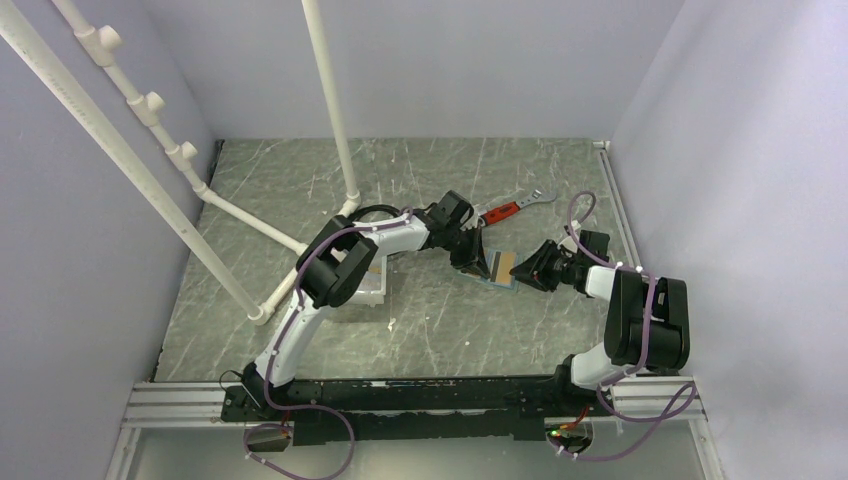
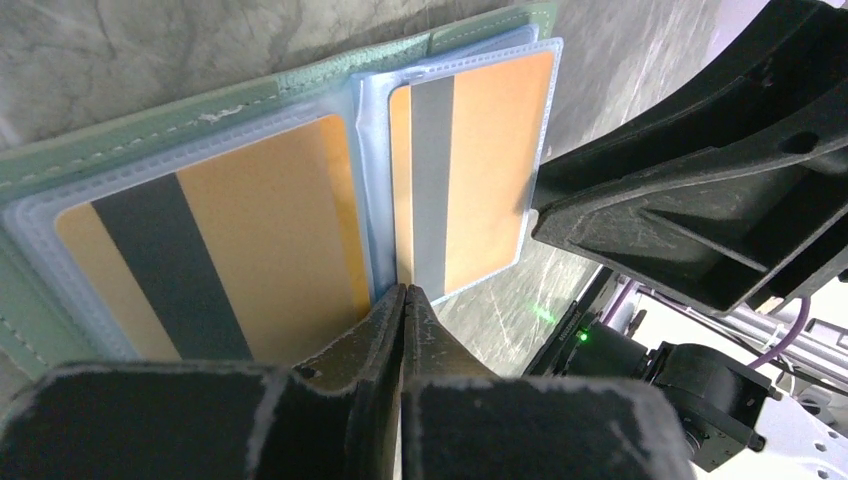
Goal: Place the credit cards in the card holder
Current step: Insert the credit card into the card holder, then pick up the credit card from the storage box.
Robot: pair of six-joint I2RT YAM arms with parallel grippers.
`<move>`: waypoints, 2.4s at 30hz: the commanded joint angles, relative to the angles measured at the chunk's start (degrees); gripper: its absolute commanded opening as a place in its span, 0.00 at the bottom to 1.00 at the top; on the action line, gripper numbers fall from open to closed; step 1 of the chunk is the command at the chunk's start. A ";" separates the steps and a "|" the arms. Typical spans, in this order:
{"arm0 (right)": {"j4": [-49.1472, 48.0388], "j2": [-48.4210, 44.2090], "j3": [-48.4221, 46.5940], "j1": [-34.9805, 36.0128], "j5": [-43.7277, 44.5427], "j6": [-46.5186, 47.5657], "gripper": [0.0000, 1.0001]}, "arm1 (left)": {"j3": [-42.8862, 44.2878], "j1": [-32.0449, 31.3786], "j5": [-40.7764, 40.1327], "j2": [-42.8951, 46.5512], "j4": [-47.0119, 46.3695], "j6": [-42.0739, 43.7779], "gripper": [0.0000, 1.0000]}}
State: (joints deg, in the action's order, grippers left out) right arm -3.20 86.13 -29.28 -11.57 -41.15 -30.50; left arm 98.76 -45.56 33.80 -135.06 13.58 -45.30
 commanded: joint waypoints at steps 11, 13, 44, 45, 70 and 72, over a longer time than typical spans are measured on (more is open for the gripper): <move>-4.67 0.26 0.01 1.58 -2.64 -0.23 0.32 | -1.68 0.21 -0.84 -0.69 -0.21 0.66 0.06; -5.19 0.89 -0.07 1.84 -3.06 -0.49 0.32 | -1.73 0.21 -0.86 -0.64 -0.31 0.72 0.06; 0.08 4.41 -20.56 26.50 3.27 -1.21 0.41 | -28.80 15.52 -19.45 58.60 35.23 14.29 0.87; 1.15 3.94 -21.16 27.60 3.90 -0.71 0.41 | -28.83 16.60 -22.84 59.25 38.76 15.21 0.88; -9.25 21.79 -34.85 49.00 -2.76 -10.65 0.59 | -36.60 29.65 -17.69 46.74 25.83 19.60 0.96; -9.57 22.94 -35.70 49.00 -3.52 -10.67 0.60 | -35.61 29.61 -20.14 44.76 26.20 20.16 0.96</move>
State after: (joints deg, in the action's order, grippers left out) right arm -8.32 107.90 -61.52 37.41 -42.33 -40.10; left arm 62.02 -15.94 14.68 -88.01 42.76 -27.18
